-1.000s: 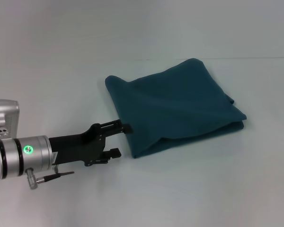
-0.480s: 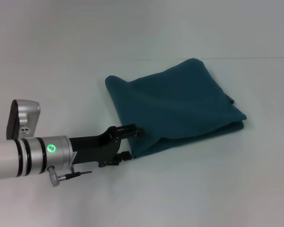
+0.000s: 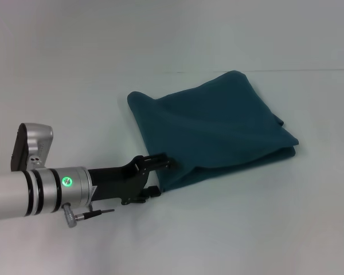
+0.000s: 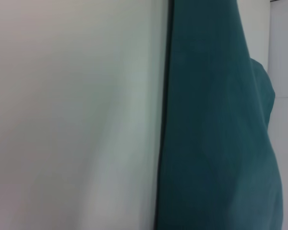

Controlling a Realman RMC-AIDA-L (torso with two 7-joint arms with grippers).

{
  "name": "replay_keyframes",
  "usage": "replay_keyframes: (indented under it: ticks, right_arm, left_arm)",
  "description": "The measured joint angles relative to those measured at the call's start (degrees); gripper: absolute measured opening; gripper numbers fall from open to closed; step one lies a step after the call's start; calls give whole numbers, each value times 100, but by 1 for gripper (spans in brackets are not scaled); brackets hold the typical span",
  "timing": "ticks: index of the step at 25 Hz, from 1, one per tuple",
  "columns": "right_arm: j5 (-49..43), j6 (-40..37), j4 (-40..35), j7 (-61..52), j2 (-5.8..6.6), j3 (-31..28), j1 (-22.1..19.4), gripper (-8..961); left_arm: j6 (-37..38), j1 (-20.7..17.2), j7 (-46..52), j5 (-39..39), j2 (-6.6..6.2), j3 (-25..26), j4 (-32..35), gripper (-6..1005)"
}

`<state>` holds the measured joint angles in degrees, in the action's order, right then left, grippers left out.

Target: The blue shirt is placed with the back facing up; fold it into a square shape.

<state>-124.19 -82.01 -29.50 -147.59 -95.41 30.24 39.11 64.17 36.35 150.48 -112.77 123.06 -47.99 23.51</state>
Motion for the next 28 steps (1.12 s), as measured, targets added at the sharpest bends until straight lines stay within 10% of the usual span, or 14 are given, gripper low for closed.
replay_keyframes:
  ticks: [19,28]
  right_arm:
    - [29,0,33,11,-24,0,-5,718]
    - [28,0,32,11,-26,0,0,718]
  left_arm:
    - [-228,161,-144,48,87,-49,-87,839]
    - [-215,125,-147,63,77,-38,-83,496]
